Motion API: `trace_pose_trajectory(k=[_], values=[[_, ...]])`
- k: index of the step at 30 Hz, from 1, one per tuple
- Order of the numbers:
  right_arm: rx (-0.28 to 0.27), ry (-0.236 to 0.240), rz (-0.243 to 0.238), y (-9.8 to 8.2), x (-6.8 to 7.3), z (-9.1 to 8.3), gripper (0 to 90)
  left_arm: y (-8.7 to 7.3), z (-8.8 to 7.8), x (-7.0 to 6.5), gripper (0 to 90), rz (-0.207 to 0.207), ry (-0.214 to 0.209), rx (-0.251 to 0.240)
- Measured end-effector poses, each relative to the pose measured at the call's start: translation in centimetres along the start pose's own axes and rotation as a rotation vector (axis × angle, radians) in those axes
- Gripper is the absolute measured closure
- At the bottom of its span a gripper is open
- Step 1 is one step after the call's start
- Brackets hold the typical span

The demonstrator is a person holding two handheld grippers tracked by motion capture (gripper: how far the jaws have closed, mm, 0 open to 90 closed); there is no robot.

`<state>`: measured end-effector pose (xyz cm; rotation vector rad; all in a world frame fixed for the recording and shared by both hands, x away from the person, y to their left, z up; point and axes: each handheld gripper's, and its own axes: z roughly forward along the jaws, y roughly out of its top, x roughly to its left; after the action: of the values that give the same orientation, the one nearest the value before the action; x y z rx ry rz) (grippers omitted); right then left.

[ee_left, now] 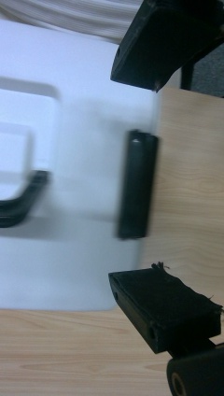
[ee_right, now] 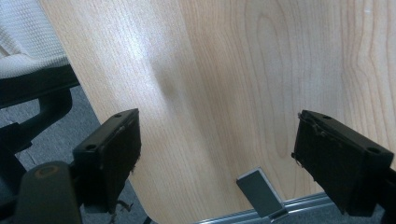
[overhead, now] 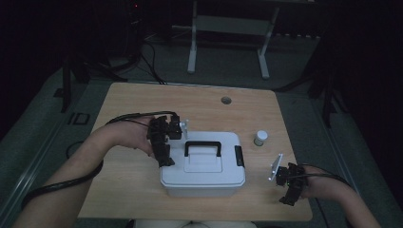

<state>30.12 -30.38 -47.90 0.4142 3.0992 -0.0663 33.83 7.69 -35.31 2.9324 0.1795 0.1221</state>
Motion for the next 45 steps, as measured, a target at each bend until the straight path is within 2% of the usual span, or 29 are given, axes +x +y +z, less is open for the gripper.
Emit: trace_pose_trajectory(k=[3, 4, 5, 7, 8, 12, 14, 15, 17, 18, 20, 21, 22, 24, 25, 27, 28, 30, 31, 34, 35, 36, 37, 38, 40, 41, 42, 43, 45], values=[[-0.001, 0.002, -0.004, 0.1, -0.1, 0.1, 14.7, 1.0, 0.2, 0.2, 5.2, 0.008, -0.007, -0.008], [-0.003, 0.002, -0.006, 0.1, -0.1, 0.0, 14.7, 1.5, 0.2, 0.3, 5.2, 0.016, 0.003, -0.004], [-0.004, 0.003, -0.009, 0.2, -0.1, 0.0, 14.9, 1.9, 0.3, 0.3, 5.2, 0.026, -0.011, -0.007], [-0.009, 0.000, -0.011, 0.2, -0.1, -0.1, 15.0, 2.7, 0.4, 0.4, 6.3, 0.038, 0.006, -0.001], [-0.010, -0.002, -0.013, 0.2, -0.1, -0.1, 14.9, 3.2, 0.6, 0.5, 6.5, 0.043, -0.015, 0.000], [-0.015, -0.010, -0.017, 0.3, -0.1, -0.2, 14.9, 4.5, 0.9, 0.7, 6.5, 0.061, -0.009, 0.010], [-0.015, -0.014, -0.028, 0.4, -0.1, -0.2, 14.9, 5.2, 1.0, 0.9, 13.4, 0.057, -0.030, 0.006], [-0.018, -0.017, -0.028, 0.5, -0.2, -0.2, 14.9, 5.5, 1.1, 0.9, 13.6, 0.067, -0.011, 0.010], [-0.020, -0.016, -0.032, 0.6, -0.2, -0.2, 14.9, 6.2, 1.3, 1.1, 14.4, 0.069, -0.035, 0.011], [-0.020, -0.016, -0.029, 0.6, -0.2, -0.3, 14.9, 6.5, 1.5, 1.0, 14.4, 0.077, -0.019, 0.015], [-0.020, -0.016, -0.031, 0.6, -0.2, -0.2, 14.9, 7.1, 1.8, 1.0, 18.3, 0.089, -0.046, 0.014], [-0.020, -0.017, -0.031, 0.6, -0.2, -0.2, 14.9, 7.3, 1.9, 0.9, 19.9, 0.092, -0.036, 0.015], [-0.021, -0.015, -0.031, 0.6, -0.2, -0.2, 14.9, 7.6, 2.1, 1.0, 20.1, 0.094, -0.047, 0.022], [-0.023, -0.019, -0.036, 0.5, -0.2, -0.2, 14.9, 8.0, 2.3, 1.0, 26.8, 0.096, -0.038, 0.021], [-0.023, -0.018, -0.035, 0.5, -0.2, -0.2, 15.0, 8.1, 2.3, 1.1, 31.4, 0.091, -0.055, 0.022], [-0.024, -0.018, -0.041, 0.5, -0.2, -0.1, 17.3, 8.4, 2.5, 1.0, 41.0, 0.103, -0.050, 0.021], [-0.024, -0.015, -0.041, 0.5, -0.2, -0.1, 17.3, 8.5, 2.6, 1.0, 46.5, 0.107, -0.072, 0.029], [-0.020, -0.013, -0.042, 0.4, -0.2, -0.1, 17.3, 8.7, 2.8, 0.8, 52.8, 0.147, -0.051, 0.038], [-0.019, -0.016, -0.041, 0.4, -0.2, 0.0, 17.3, 8.8, 2.8, 0.8, 55.6, 0.146, -0.069, 0.037], [-0.025, -0.017, -0.038, 0.3, -0.3, -0.1, 17.3, 9.0, 2.7, 0.9, 65.8, 0.153, -0.077, 0.017], [-0.027, -0.017, -0.035, 0.3, -0.3, -0.1, 17.3, 9.1, 2.7, 0.9, 69.8, 0.163, -0.064, 0.021], [-0.030, -0.017, -0.036, 0.3, -0.3, -0.1, 17.3, 9.2, 2.8, 0.9, 74.1, 0.151, -0.078, 0.021], [-0.031, -0.018, -0.034, 0.3, -0.3, -0.1, 17.3, 9.3, 2.9, 0.8, 75.9, 0.143, -0.095, 0.031], [-0.030, -0.019, -0.030, 0.2, -0.3, -0.1, 17.4, 9.4, 3.0, 0.8, 76.0, 0.149, -0.087, 0.042], [-0.027, -0.020, -0.030, 0.2, -0.3, -0.1, 17.4, 9.5, 3.2, 0.7, 80.6, 0.141, -0.120, 0.048], [-0.026, -0.022, -0.028, 0.2, -0.3, -0.2, 17.4, 9.6, 3.2, 0.7, 81.4, 0.144, -0.105, 0.048], [-0.029, -0.020, -0.029, 0.2, -0.3, -0.2, 17.4, 9.7, 3.2, 0.7, 81.7, 0.127, -0.123, 0.054], [-0.031, -0.021, -0.027, 0.2, -0.3, -0.2, 17.4, 9.7, 3.2, 0.7, 81.7, 0.134, -0.109, 0.057], [-0.034, -0.021, -0.023, 0.2, -0.4, -0.2, 17.4, 9.7, 3.1, 0.7, 82.4, 0.117, -0.118, 0.059]])
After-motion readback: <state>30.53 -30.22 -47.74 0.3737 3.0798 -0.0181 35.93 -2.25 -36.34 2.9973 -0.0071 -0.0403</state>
